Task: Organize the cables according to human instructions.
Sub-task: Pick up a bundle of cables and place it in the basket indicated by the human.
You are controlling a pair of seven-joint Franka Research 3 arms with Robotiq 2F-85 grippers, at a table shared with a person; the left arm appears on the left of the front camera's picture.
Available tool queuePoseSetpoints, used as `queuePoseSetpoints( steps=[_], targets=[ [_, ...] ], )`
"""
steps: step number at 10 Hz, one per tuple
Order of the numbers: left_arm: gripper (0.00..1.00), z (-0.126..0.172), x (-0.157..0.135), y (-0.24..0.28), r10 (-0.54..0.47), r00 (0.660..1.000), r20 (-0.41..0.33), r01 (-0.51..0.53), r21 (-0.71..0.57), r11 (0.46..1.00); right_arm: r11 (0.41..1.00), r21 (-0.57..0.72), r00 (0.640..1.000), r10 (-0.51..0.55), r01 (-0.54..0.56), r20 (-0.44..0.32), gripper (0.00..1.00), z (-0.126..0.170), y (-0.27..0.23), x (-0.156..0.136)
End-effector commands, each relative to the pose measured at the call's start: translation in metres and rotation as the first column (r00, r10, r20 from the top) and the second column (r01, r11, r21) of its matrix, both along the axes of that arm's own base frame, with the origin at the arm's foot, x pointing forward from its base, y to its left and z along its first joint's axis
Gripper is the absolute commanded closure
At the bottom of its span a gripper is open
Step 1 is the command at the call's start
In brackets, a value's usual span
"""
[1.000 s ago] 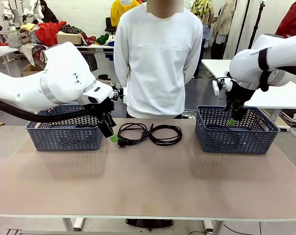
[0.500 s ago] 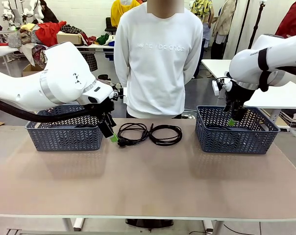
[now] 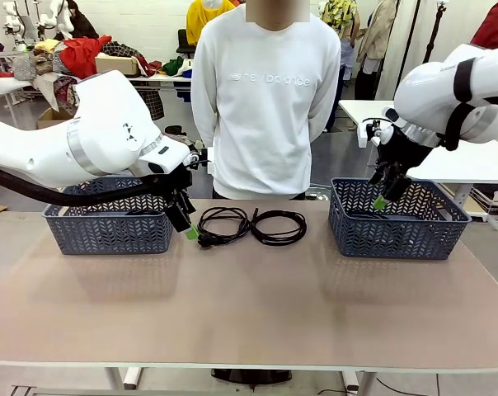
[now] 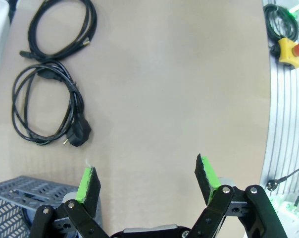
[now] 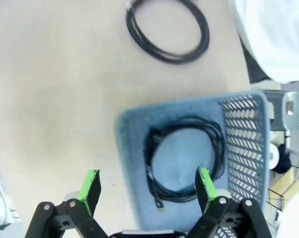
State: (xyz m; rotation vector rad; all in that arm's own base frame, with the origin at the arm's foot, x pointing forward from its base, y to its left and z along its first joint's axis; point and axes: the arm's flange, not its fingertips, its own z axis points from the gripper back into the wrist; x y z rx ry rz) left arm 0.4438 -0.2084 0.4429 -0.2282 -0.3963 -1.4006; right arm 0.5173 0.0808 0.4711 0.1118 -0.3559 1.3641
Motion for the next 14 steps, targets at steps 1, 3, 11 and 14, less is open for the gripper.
queuePoseSetpoints(
  steps=[1,3,11,14],
  targets=[
    [0.0,0.0,0.0,0.002,0.003,1.0,0.0,-0.003,0.001,1.0,0.997,0.08,1.0,-0.017,0.016,0.016,0.0,-0.003,0.02,-0.04],
    [0.0,0.0,0.0,0.002,0.003,1.0,0.0,-0.003,0.001,1.0,0.992,0.121,0.999,-0.024,0.02,0.032,0.0,-0.016,0.051,-0.067],
    [0.0,0.0,0.0,0.002,0.003,1.0,0.0,-0.003,0.001,1.0,0.991,0.117,0.998,-0.06,0.06,-0.008,0.0,-0.046,0.101,-0.081],
    [0.0,0.0,0.0,0.002,0.003,1.0,0.0,-0.003,0.001,1.0,0.991,0.117,0.998,-0.06,0.06,-0.008,0.0,-0.046,0.101,-0.081]
  ],
)
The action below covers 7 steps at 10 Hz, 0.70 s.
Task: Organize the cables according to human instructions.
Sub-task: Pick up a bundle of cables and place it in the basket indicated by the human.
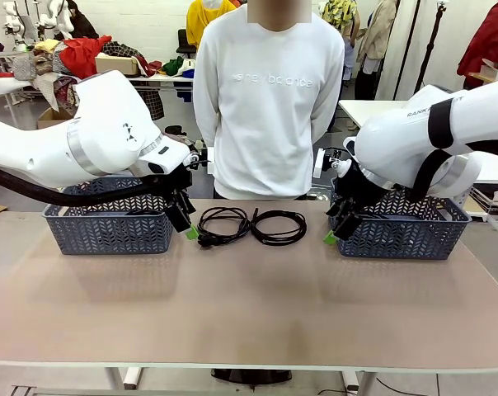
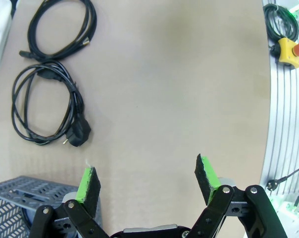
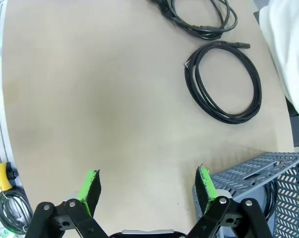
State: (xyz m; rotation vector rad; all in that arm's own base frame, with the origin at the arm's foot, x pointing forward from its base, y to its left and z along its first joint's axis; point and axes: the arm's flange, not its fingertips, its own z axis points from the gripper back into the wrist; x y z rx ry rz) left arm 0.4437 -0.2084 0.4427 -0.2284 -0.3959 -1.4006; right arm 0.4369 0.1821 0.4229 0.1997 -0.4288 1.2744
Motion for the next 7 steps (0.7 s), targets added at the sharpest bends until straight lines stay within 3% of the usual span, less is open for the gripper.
queuePoseSetpoints(
  steps=[1,7],
  targets=[
    [0.0,0.0002,-0.0003,0.002,0.003,1.0,0.001,-0.003,0.001,1.0,1.0,0.001,1.0,0.008,-0.008,0.004,0.0,0.0019,-0.0002,-0.0007],
    [0.0,0.0002,-0.0003,0.002,0.003,1.0,0.001,-0.003,0.001,1.0,1.0,0.001,1.0,0.008,-0.008,0.004,0.0,0.0019,-0.0002,-0.0007]
  ],
)
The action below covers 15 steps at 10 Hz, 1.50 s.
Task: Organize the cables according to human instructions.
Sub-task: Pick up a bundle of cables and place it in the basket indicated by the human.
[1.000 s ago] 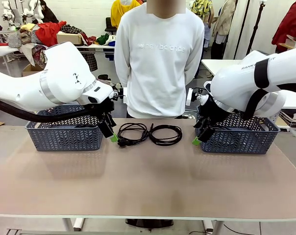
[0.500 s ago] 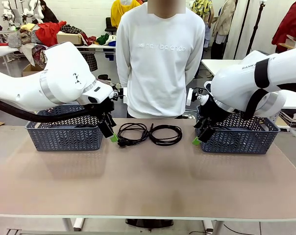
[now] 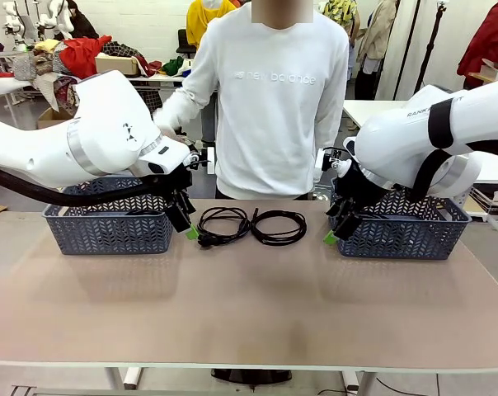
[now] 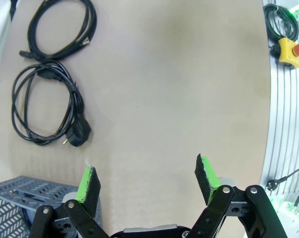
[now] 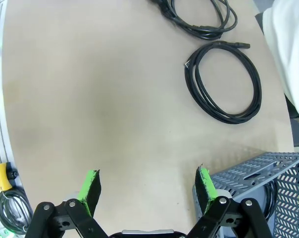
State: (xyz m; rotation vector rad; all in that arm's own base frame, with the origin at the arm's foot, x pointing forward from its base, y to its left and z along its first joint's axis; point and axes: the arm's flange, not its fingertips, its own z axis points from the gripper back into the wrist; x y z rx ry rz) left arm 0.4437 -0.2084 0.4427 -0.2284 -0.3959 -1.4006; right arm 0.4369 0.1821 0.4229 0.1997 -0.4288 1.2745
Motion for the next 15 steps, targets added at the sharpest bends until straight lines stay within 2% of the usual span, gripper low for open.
queuePoseSetpoints(
  steps=[1,13,15],
  targets=[
    [0.0,0.0,0.0,0.002,0.003,1.0,0.001,-0.003,0.001,1.0,1.0,0.001,1.0,0.008,-0.008,0.004,0.0,0.002,0.0,-0.001],
    [0.0,0.0,0.0,0.0,0.0,1.0,0.0,0.0,0.0,1.0,1.0,0.001,1.0,0.008,-0.008,0.004,0.0,0.002,0.0,-0.001],
    [0.0,0.002,0.011,-0.016,0.087,0.996,-0.011,-0.086,0.099,0.991,1.0,0.001,1.0,0.008,-0.008,0.004,0.0,0.002,0.0,-0.001]
  ],
)
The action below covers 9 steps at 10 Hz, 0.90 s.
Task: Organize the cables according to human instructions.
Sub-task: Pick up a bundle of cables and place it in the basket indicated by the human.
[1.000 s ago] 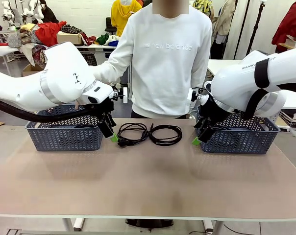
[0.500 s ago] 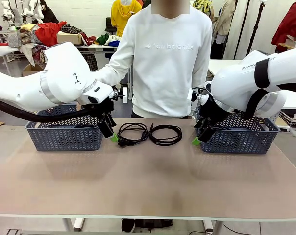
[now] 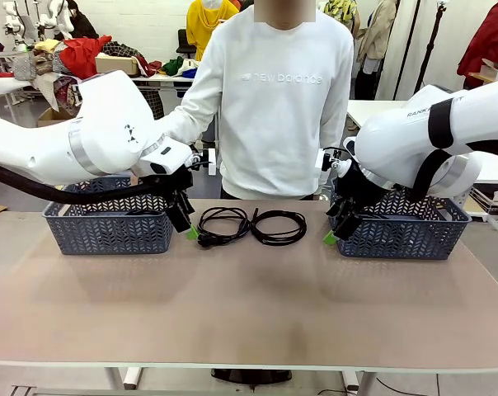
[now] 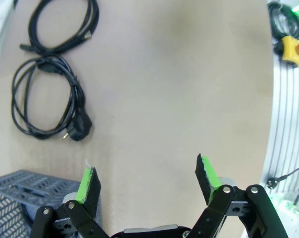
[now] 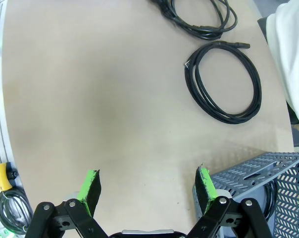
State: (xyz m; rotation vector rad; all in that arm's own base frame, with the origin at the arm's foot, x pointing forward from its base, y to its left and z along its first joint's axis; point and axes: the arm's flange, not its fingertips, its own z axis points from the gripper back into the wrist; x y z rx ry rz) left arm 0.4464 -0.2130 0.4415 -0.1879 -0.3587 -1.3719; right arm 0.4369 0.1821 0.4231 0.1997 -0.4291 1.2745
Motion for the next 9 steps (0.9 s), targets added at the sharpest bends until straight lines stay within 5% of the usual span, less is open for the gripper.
queuePoseSetpoints(
  steps=[1,5,9],
  targets=[
    [0.0,0.005,0.015,-0.021,0.075,0.997,0.0,-0.074,0.087,0.993,1.0,0.001,1.0,0.008,-0.008,0.004,0.0,0.002,0.0,-0.001],
    [0.0,-0.01,0.059,-0.071,0.189,0.982,-0.022,-0.183,0.172,0.968,1.0,0.001,1.0,0.008,-0.008,0.004,0.0,0.002,0.0,-0.001],
    [0.0,-0.038,0.103,-0.111,0.12,0.992,0.034,-0.125,0.23,0.965,1.0,0.001,1.0,0.008,-0.008,0.004,0.0,0.002,0.0,-0.001]
  ],
)
